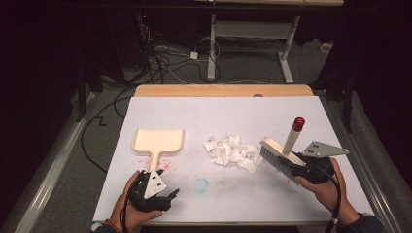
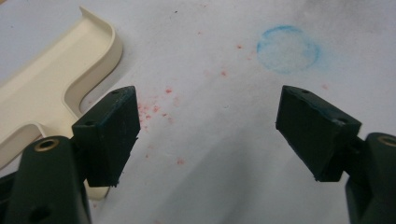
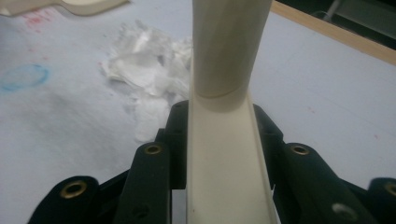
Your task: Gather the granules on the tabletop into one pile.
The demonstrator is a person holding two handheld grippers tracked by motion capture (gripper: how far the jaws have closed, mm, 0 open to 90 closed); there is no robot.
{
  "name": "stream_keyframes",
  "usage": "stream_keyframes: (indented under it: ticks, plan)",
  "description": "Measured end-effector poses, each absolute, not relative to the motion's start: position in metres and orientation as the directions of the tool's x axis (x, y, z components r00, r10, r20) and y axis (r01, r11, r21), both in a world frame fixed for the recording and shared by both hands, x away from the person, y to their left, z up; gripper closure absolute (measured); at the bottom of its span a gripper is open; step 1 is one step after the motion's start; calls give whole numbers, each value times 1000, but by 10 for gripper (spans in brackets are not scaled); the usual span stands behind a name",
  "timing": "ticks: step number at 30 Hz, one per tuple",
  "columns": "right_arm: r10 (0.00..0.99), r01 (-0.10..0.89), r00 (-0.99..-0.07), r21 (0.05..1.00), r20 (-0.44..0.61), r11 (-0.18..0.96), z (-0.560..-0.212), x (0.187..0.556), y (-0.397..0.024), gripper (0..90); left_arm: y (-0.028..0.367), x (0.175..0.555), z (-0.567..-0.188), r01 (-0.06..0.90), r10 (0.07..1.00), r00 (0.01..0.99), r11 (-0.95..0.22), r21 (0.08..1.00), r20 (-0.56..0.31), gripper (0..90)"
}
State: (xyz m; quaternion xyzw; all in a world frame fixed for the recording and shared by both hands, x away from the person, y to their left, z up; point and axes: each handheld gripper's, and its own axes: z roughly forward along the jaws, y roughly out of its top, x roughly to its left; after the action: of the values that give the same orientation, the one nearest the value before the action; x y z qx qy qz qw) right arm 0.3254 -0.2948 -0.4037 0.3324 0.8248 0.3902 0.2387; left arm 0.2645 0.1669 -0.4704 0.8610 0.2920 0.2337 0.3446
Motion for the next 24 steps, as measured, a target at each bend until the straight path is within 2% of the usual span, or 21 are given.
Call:
stream_keyframes:
  ticks: [6,24]
  plan:
    - [738,405,-663,772,-122,491,-416,337,-292,678,167,265,-471,342,661,723,-594,728,200,209]
    - [658,341,-744,782,-114,521,-421,352,-235,678,165,265,-474,355,657,730,-598,719,187,209]
